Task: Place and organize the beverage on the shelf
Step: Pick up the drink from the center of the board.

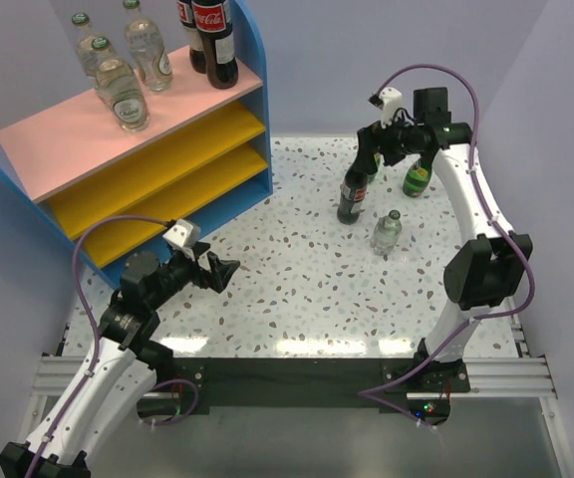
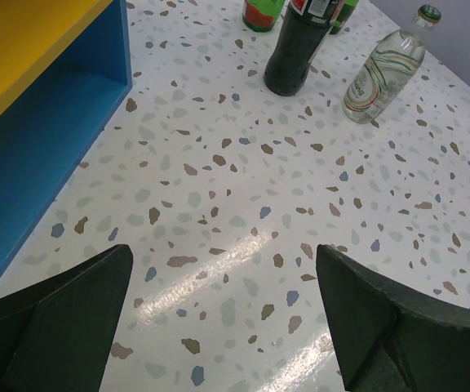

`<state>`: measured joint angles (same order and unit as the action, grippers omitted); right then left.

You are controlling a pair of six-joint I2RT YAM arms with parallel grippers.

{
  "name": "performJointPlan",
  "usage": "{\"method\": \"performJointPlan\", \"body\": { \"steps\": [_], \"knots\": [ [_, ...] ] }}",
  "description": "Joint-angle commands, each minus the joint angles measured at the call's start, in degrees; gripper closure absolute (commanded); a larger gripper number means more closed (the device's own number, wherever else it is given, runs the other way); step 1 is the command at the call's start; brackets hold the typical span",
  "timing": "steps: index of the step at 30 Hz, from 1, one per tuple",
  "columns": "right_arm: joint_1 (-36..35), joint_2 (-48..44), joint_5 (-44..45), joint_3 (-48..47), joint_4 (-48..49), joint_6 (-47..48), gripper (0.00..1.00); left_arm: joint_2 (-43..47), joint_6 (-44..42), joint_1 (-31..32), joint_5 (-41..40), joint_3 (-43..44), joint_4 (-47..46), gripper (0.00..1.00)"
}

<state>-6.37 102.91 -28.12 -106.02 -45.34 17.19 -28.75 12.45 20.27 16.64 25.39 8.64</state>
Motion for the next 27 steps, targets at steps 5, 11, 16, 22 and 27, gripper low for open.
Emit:
{"method": "performJointPlan", "body": {
  "steps": [5, 11, 16, 22, 27],
  "knots": [
    [-0.31, 2.2, -1.76, -3.67, 2.54, -2.42, 0.09, 0.19, -0.85, -0.23, -0.47, 0.98, -1.09, 0.01],
    [-0.92, 3.17, -2.2, -4.11, 2.89, -2.69, 0.14, -0.07, -0.85, -0.23, -0.47, 0.89, -1.09, 0.0],
    [-1.54, 3.87, -1.85, -4.37, 2.98, -2.6, 0.16, -0.08, -0.85, -0.23, -0.47, 0.89, -1.17, 0.01],
    [-2.06, 4.14, -1.85, -4.55, 2.98, -2.51, 0.23, 0.1, -0.85, -0.23, -0.56, 0.98, -1.0, 0.0],
    [-2.5, 3.7, -1.85, -4.55, 2.8, -2.16, 0.34, 0.1, -0.85, -0.23, -0.56, 0.89, -1.09, 0.0]
  ]
}}
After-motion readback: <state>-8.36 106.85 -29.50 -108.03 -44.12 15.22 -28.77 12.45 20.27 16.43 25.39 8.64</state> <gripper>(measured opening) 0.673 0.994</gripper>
